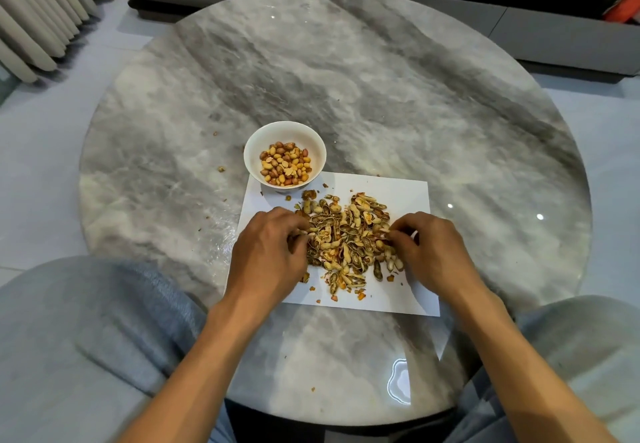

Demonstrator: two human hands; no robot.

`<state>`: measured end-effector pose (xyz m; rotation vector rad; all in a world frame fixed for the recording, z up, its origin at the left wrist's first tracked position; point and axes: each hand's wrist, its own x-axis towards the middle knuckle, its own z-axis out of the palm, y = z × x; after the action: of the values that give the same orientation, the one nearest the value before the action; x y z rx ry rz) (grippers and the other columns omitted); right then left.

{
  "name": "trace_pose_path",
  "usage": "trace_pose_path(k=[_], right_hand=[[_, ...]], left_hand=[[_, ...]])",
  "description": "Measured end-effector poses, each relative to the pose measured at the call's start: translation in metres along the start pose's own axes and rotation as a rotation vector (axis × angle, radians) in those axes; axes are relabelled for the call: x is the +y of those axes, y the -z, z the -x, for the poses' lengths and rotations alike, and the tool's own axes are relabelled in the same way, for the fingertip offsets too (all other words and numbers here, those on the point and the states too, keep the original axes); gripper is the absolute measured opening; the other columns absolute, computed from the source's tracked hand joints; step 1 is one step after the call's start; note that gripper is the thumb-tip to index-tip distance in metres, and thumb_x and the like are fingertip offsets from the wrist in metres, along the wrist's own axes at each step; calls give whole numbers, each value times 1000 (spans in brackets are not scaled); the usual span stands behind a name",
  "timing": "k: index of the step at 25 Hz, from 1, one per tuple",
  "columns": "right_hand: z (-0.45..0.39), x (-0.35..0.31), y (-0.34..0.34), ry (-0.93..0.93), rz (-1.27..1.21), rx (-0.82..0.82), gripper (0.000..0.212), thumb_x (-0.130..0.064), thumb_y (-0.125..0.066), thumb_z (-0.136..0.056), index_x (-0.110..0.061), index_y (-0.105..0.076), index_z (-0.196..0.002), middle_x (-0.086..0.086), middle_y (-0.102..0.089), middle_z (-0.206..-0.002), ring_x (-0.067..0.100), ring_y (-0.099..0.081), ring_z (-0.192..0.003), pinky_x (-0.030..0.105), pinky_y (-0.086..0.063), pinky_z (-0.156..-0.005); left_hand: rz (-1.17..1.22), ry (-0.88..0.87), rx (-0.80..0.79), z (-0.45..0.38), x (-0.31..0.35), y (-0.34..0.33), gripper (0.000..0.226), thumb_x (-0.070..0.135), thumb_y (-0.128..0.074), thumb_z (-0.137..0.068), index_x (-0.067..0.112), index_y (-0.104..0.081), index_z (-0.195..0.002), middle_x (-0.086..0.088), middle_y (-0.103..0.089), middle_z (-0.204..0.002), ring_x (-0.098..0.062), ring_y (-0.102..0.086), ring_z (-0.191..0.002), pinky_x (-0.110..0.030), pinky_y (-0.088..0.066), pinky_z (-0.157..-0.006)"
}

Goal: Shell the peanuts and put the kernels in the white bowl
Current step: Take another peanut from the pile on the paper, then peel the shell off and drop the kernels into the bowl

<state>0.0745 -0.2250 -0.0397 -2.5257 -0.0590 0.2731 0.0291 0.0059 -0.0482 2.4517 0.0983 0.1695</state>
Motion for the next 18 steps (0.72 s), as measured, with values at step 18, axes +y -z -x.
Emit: trace_pose_path(k=[18], right_hand=[[14,-6,-11,144,254,-115,9,-23,-66,-90,-23,-75,-87,-4,-71,-82,16,-62,-75,30,-48,-62]], left_hand=[[-96,-286,-64,8,3,-25,21,12,-76,-81,13,-76,-102,-3,-63,-101,-25,-55,-94,-42,-52,-75]])
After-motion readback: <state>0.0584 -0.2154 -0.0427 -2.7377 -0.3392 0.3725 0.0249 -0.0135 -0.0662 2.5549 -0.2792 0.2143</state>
